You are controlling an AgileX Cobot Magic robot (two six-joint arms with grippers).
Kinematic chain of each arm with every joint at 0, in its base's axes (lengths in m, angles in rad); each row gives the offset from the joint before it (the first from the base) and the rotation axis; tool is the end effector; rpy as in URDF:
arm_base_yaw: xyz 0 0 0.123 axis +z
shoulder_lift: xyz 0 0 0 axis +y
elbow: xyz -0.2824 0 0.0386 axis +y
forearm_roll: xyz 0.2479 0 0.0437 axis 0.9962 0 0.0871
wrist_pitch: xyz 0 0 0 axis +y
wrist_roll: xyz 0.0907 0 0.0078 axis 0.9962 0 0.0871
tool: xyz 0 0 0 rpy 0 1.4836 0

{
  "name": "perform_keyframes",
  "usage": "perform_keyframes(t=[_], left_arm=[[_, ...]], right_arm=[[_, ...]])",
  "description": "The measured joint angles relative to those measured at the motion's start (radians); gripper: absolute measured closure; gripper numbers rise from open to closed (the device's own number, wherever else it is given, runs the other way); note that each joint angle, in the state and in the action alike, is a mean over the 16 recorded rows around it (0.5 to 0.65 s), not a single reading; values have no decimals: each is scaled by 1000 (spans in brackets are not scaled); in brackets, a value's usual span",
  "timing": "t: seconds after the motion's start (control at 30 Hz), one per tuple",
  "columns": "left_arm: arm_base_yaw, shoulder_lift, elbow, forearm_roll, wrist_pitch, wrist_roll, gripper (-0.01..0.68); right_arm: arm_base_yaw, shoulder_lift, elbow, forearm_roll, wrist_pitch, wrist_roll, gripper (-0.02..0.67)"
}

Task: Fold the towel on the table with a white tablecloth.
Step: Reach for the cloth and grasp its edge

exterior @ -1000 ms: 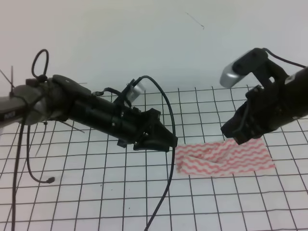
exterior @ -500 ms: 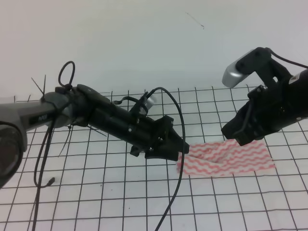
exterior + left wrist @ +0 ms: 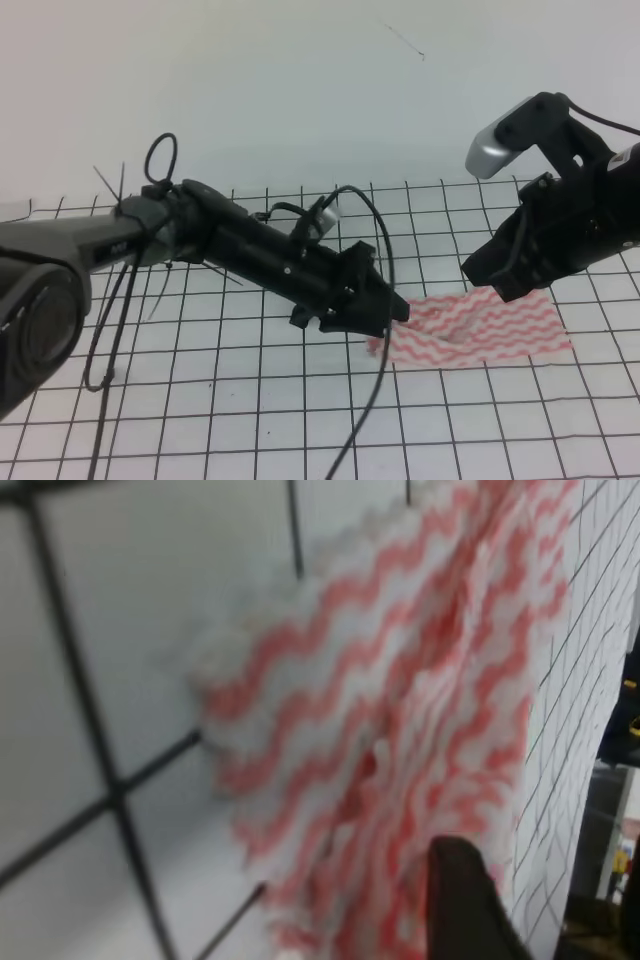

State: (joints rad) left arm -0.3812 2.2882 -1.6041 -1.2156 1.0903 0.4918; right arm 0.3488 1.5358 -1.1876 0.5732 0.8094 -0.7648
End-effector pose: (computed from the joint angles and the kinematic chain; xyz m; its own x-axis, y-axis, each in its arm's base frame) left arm 0.3927 -0.2390 0.1408 -0.9860 0.1606 -0.0440 0.1201 0.5026 -0.8561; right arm 0.2912 0.1440 0.2933 -0.5602 -0.5355 -0.6321 -0.7532 0.6468 0.1196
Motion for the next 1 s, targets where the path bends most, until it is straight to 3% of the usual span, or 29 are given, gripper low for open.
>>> perform_keyframes(t=[0.3, 0.77, 1.0], left_arm=[[-29, 10, -20, 18, 0, -11, 381], [-30, 10, -21, -176, 35, 238, 601], [-17, 10, -21, -132, 8, 248, 644]], right_arm=[[0, -1, 0, -3, 10, -1, 646], [0, -2, 0, -7, 17, -2, 646], [0, -1, 0, -14, 21, -2, 646]])
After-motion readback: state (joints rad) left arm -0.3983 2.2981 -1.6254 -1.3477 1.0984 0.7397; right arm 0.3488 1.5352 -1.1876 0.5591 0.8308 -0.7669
